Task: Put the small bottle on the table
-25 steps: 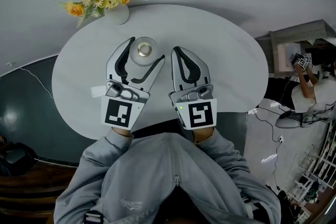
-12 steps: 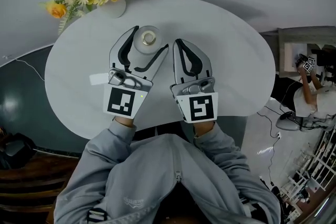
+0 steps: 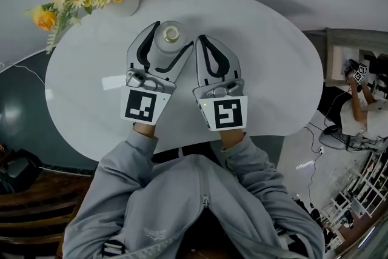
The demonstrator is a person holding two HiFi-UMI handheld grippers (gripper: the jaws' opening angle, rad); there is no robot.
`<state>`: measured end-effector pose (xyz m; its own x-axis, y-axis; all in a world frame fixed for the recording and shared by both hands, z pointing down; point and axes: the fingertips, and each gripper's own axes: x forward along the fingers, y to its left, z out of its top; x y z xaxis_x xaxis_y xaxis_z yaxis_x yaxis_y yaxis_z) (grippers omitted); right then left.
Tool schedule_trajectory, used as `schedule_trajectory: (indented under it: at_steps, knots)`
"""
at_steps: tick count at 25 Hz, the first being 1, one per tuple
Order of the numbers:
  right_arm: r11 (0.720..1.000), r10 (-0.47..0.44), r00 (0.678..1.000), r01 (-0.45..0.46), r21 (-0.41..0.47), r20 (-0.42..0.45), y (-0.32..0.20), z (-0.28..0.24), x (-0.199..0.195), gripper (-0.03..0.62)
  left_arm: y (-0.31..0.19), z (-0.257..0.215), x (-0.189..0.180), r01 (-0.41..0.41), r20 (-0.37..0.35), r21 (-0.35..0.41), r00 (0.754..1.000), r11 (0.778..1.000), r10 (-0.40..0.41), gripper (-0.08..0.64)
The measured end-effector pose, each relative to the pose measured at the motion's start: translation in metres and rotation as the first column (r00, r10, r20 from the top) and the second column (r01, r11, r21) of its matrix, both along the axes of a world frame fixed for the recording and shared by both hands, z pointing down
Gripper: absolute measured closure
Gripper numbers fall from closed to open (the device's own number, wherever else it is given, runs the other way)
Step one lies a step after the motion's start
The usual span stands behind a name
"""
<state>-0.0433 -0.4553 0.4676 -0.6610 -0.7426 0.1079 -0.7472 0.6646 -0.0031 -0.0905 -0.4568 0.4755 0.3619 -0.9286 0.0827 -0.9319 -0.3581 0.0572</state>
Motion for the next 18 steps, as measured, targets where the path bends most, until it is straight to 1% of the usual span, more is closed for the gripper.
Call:
schedule_trajectory:
  at_steps: [3, 13, 18]
  knots:
    - [1.0, 0.0, 1.0, 0.0, -0.005, -0.017, -0.01, 0.011, 0.0, 0.565, -0.009, 0.01, -0.002, 0.006, -0.01, -0.012, 1.0, 1.0, -0.006, 0.229]
    - [0.999, -0.004, 0.999, 0.002, -0.049, -0.043, -0.034, 0.044, -0.006, 0.565, -0.035, 0.045, -0.007, 0.009, 0.014, -0.045, 1.0, 0.999, -0.008, 0.23]
    - [0.997, -0.007, 0.999, 0.003, -0.075, -0.051, -0.046, 0.06, -0.008, 0.565, -0.045, 0.064, -0.009, 0.01, 0.033, -0.074, 0.999, 0.997, -0.007, 0.23]
